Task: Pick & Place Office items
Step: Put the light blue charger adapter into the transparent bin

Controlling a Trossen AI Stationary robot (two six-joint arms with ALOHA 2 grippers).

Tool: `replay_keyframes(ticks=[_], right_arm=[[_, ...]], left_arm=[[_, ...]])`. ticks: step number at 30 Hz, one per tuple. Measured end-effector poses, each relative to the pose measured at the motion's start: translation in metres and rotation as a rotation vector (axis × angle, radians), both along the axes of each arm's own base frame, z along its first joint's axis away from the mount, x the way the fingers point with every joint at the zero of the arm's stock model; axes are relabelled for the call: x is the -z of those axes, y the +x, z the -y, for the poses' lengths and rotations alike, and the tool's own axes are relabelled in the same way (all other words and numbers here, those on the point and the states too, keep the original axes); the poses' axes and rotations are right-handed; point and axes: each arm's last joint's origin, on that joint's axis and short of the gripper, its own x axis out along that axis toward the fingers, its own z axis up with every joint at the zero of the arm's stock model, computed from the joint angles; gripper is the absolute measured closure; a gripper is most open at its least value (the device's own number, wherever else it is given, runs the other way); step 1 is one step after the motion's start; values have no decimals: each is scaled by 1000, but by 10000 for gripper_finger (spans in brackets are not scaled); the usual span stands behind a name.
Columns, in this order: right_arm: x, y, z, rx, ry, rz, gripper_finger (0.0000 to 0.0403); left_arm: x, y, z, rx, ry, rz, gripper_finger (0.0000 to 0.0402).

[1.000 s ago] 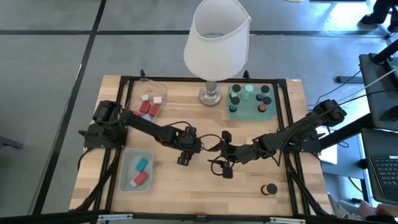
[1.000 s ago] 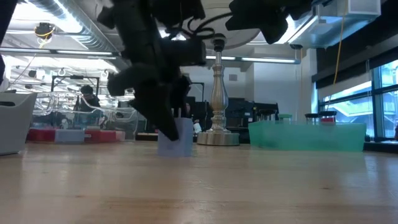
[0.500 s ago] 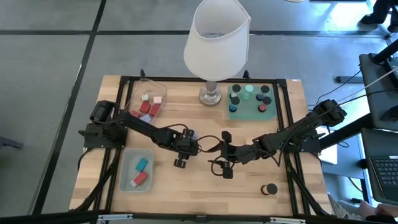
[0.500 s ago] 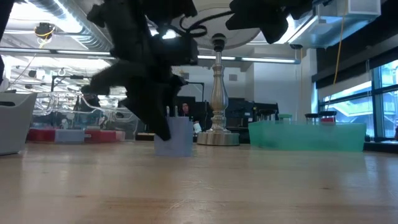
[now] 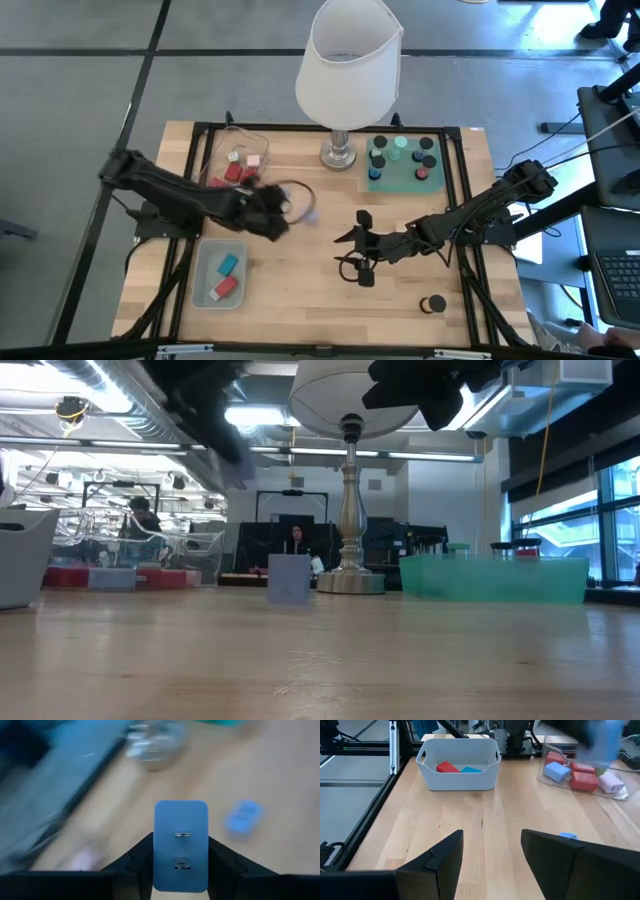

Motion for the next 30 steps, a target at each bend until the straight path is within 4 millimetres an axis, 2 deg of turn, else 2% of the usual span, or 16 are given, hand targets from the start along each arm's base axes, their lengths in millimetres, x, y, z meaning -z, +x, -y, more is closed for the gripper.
replay_keyframes(ticks=[3,6,10,18,30], right_arm=[[0,0,0,0,0,0,199],[0,0,0,0,0,0,199],[0,0,0,0,0,0,199],[0,0,0,0,0,0,199],[0,0,0,0,0,0,199]], left_arm=[[-18,-34,-10,-172,31,52,280],[-28,-65,-21,-344,27,80,281],[-33,-88,-34,-529,12,65,281],[-31,-87,-46,-663,-17,98,280],[-30,-87,-76,-834,-20,104,280]])
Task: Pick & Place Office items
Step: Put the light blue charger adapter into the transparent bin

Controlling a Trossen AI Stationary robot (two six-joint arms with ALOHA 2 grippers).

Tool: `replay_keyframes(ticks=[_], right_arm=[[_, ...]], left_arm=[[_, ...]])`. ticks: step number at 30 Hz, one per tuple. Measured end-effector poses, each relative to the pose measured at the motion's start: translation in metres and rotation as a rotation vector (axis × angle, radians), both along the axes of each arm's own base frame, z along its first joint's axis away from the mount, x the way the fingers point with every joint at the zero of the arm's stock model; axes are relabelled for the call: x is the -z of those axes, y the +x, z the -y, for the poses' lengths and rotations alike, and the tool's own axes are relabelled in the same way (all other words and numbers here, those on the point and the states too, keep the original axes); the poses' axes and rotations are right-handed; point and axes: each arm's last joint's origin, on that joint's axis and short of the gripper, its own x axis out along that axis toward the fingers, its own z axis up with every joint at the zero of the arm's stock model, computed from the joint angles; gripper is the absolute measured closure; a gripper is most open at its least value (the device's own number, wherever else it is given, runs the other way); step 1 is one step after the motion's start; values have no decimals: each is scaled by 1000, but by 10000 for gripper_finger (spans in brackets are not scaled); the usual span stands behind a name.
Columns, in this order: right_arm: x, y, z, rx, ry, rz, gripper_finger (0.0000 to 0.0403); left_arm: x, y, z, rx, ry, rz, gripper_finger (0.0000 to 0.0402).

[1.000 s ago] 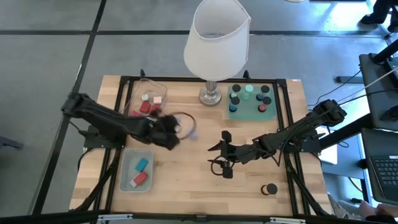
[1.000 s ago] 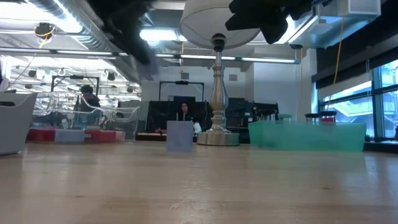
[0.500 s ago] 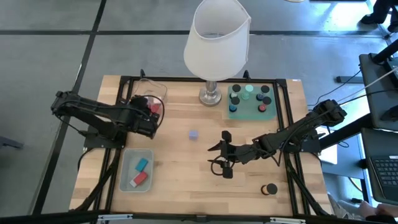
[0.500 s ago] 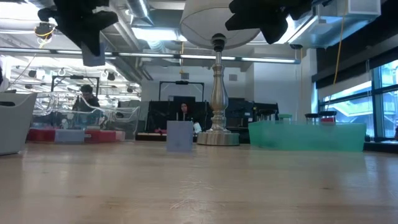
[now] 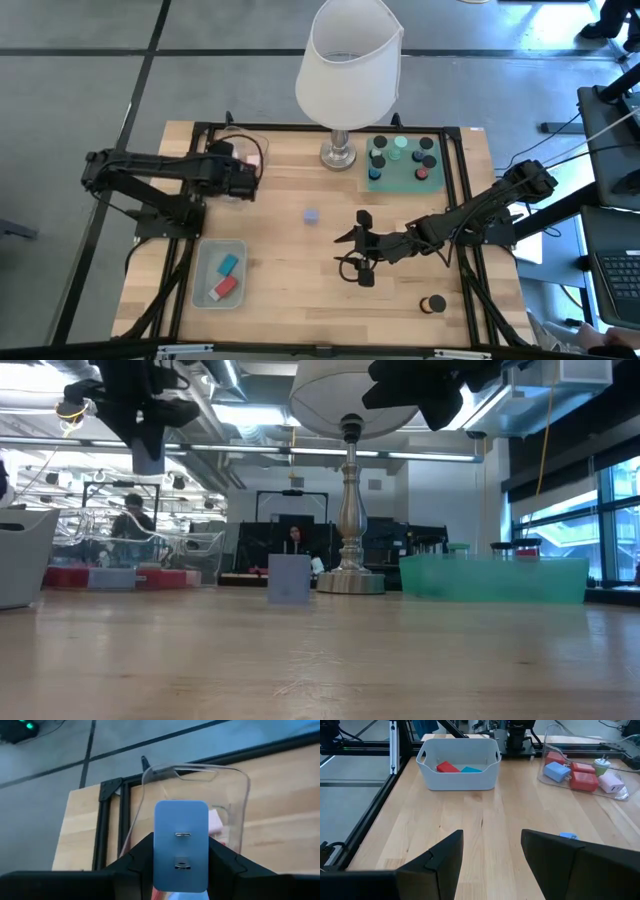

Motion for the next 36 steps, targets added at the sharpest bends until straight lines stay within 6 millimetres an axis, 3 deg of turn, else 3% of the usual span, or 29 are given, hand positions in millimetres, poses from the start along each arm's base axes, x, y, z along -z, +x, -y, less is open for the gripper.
replay_keyframes(ticks=[9,18,27,31,36], right_arm=[[0,0,0,0,0,0,199],[0,0,0,0,0,0,199],[0,0,0,0,0,0,199],[0,0,0,0,0,0,199],[0,0,0,0,0,0,199]], left_arm=[[16,19,-20,-105,-14,-26,279],[52,43,-37,-141,-105,-235,279],[72,58,-52,-61,-228,-320,279],[72,58,-53,-18,-241,-276,279],[87,37,-50,-2,-267,-160,279]])
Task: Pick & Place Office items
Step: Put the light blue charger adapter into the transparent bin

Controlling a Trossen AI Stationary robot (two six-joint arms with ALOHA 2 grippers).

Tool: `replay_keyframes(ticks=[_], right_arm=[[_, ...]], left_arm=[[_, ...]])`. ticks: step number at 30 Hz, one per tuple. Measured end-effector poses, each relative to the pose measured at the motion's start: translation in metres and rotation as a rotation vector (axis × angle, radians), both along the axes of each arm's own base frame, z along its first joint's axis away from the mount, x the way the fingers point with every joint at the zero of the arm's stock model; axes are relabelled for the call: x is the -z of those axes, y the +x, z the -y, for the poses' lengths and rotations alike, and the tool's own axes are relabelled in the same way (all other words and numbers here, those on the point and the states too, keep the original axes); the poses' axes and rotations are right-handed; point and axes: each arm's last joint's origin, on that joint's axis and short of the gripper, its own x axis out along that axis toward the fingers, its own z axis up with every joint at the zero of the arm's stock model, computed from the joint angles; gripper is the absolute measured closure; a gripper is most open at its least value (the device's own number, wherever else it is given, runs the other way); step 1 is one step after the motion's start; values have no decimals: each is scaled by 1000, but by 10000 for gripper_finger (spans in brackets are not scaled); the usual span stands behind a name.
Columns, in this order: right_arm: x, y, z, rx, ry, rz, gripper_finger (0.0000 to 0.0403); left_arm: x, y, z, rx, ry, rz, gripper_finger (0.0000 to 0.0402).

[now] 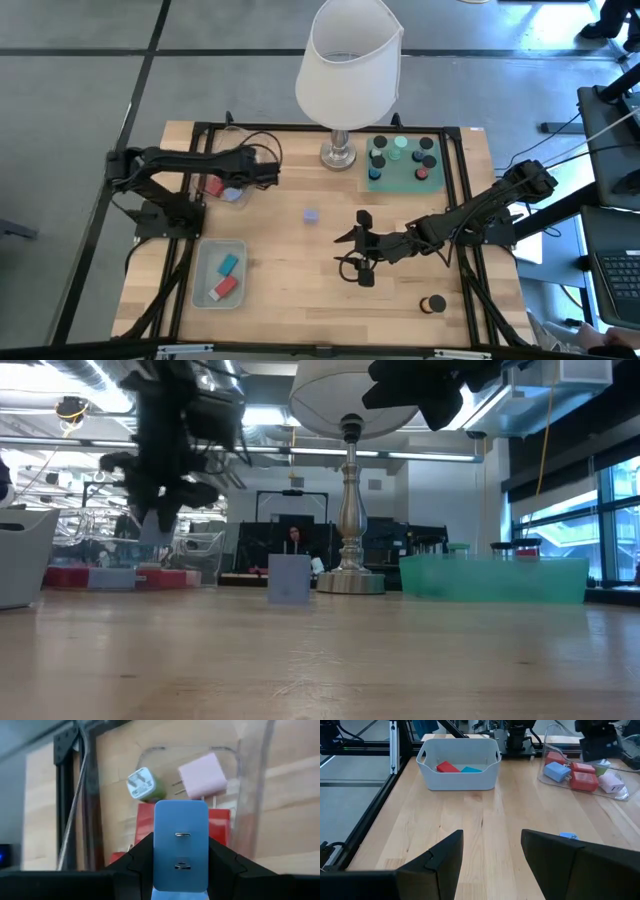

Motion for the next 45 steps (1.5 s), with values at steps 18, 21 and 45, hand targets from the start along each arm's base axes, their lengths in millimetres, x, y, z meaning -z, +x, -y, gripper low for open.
replay_keyframes(ticks=[18,21,45], right_arm=[[0,0,0,-2,1,-1,199],[0,0,0,-2,1,-1,199],[0,0,0,1,0,0,199]], left_arm=[[20,-56,7,-42,-55,173,278],[20,-56,7,-33,-55,170,278],[-68,-29,3,224,28,185,208]])
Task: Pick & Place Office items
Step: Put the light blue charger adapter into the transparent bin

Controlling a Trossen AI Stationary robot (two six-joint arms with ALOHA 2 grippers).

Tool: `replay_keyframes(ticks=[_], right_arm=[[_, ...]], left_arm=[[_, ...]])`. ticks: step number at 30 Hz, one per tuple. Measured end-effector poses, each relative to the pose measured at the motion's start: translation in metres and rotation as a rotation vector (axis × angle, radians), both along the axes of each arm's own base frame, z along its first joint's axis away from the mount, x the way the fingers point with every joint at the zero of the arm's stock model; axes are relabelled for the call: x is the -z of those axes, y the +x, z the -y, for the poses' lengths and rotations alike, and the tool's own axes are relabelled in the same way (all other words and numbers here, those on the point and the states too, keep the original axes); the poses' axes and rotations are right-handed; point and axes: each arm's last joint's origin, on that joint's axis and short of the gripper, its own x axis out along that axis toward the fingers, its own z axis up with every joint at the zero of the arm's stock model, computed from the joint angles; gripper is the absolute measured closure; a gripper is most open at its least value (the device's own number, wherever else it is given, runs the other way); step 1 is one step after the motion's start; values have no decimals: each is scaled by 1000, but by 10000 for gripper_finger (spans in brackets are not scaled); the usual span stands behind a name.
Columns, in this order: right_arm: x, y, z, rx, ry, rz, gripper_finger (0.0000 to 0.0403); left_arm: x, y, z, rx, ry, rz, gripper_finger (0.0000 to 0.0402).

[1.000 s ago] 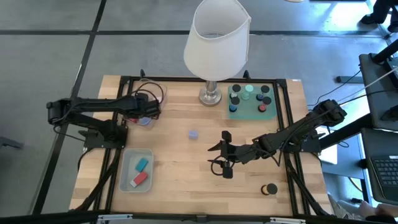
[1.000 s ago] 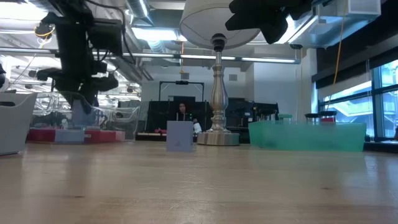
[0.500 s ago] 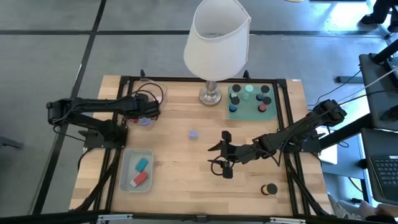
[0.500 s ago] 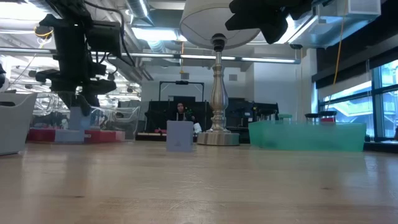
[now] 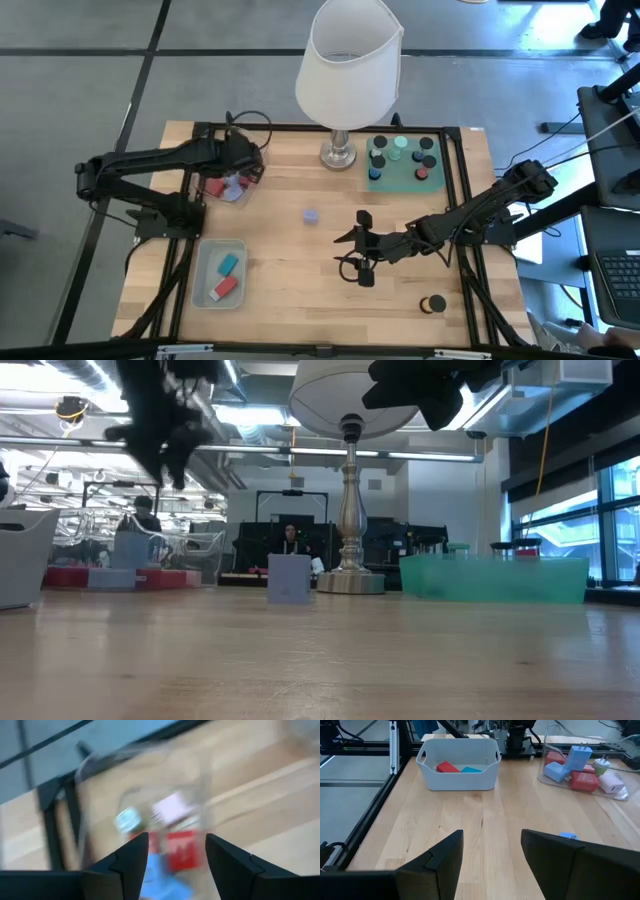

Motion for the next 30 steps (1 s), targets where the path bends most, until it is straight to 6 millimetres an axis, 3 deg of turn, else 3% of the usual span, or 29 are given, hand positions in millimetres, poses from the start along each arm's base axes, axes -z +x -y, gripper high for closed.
replay_keyframes(ticks=[3,6,12,18,23,30], right_arm=[[0,0,0,0,0,0,199],[0,0,0,0,0,0,199],[0,0,0,0,0,0,199],[0,0,0,-1,1,2,199],[0,0,0,-3,1,0,199],[0,0,0,-3,2,0,199]], left_arm=[[-16,14,11,76,15,124,210],[-17,32,33,268,21,215,210],[8,67,100,733,123,377,210],[37,76,153,1002,175,423,210],[59,80,175,1085,155,340,211],[93,90,184,1078,191,207,208]])
